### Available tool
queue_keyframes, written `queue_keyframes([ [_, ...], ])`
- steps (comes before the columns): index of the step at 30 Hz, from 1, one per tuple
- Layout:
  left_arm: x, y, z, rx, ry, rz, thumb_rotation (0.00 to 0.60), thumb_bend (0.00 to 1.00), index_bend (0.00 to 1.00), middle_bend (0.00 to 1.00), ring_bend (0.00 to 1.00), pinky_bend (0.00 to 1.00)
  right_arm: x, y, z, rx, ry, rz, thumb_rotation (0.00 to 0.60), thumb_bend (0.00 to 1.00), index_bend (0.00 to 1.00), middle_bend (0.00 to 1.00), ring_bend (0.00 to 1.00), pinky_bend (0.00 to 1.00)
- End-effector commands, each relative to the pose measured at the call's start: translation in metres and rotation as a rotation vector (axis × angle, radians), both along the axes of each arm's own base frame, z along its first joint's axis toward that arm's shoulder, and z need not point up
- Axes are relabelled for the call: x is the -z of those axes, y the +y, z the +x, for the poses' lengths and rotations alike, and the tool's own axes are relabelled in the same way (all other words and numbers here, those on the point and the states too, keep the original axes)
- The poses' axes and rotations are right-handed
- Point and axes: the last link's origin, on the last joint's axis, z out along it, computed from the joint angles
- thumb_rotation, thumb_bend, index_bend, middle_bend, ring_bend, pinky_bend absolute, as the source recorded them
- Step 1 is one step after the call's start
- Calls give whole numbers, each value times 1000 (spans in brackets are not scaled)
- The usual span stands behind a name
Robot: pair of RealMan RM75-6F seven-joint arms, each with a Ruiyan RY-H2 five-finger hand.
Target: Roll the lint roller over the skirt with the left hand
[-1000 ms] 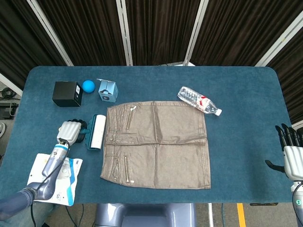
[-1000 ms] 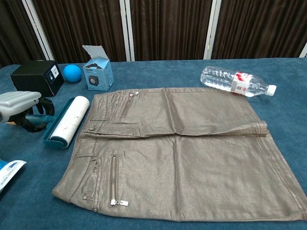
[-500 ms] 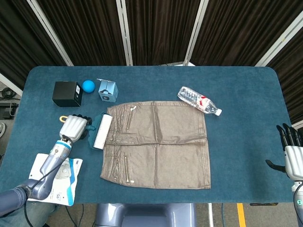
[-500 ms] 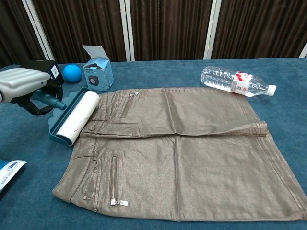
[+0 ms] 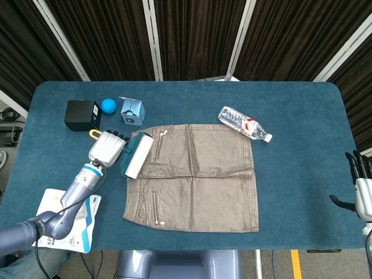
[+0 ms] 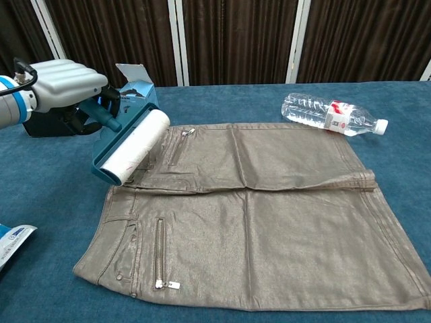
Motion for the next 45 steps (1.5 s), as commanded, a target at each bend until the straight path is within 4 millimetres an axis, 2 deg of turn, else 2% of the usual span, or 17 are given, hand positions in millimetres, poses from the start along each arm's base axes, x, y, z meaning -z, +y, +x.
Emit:
queue_keyframes([
  [1, 11, 1, 15, 14, 37, -31, 600, 761, 669, 490, 413, 461, -1, 0, -1, 3, -1, -1, 600, 0, 0, 0, 0, 0],
  [8, 36, 2, 23, 3, 87, -61, 600, 765, 679, 497, 418, 465, -4, -2, -4, 14, -7, -10, 600, 0, 0, 0, 0, 0],
  [12, 48, 1, 34, 26, 109, -71, 600, 767, 685, 500, 423, 467, -6, -3, -6, 21, -14, -15, 600, 0, 0, 0, 0, 0],
  [20, 78, -10, 74, 93, 123, -108, 600, 767, 691, 508, 427, 469, -9, -4, -9, 30, -26, -19, 600, 0, 0, 0, 0, 0],
  [29, 115, -34, 126, 168, 141, -147, 600, 768, 696, 512, 428, 471, -13, -4, -12, 38, -37, -27, 600, 0, 0, 0, 0, 0],
  [36, 140, -51, 156, 229, 166, -166, 600, 766, 697, 514, 430, 471, -16, -2, -13, 44, -42, -35, 600, 0, 0, 0, 0, 0],
  [41, 148, -57, 164, 247, 178, -166, 600, 764, 706, 518, 434, 474, -18, -1, -15, 49, -44, -43, 600, 0, 0, 0, 0, 0],
  [45, 147, -55, 159, 235, 203, -158, 600, 770, 708, 520, 436, 475, -19, 0, -15, 49, -44, -43, 600, 0, 0, 0, 0, 0],
])
